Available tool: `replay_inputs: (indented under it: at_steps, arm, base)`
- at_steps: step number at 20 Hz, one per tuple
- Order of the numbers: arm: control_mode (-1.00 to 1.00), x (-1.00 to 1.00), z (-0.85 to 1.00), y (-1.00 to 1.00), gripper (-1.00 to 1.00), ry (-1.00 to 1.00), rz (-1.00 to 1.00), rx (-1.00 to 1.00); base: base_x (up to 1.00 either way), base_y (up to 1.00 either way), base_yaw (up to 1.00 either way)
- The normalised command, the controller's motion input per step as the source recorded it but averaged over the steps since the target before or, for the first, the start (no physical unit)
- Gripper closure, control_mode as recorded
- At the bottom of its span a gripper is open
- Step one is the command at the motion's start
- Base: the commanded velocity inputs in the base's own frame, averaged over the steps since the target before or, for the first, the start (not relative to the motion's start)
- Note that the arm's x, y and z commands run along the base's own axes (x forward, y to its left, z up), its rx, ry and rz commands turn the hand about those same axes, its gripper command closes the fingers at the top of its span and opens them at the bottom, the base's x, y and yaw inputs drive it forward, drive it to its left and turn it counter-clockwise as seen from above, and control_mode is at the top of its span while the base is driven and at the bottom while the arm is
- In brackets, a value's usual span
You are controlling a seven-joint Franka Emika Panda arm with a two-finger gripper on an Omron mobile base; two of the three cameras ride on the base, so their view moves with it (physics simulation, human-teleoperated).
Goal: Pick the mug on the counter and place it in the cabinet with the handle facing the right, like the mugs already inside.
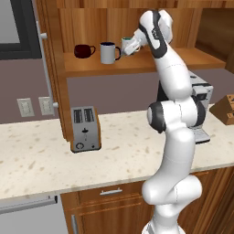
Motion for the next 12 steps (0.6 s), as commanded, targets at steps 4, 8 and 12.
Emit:
replay_inputs:
  at_steps: [4, 8, 12]
  arm:
    - [-1.00, -0.19, 0.01, -0.22, -1.00, 0.00, -0.01, 0.00]
    - [-1.00, -0.41, 0.00, -0.11, -1.00, 0.02, -0.09, 0.01]
    - [-1.00, -0.56, 0.00, -0.05, -1.00, 0.01, -0.15, 0.00]
  base:
    - [0.00, 0.00, 0.00]
    - [0.00, 0.00, 0.00]
    - [0.00, 0.00, 0.00]
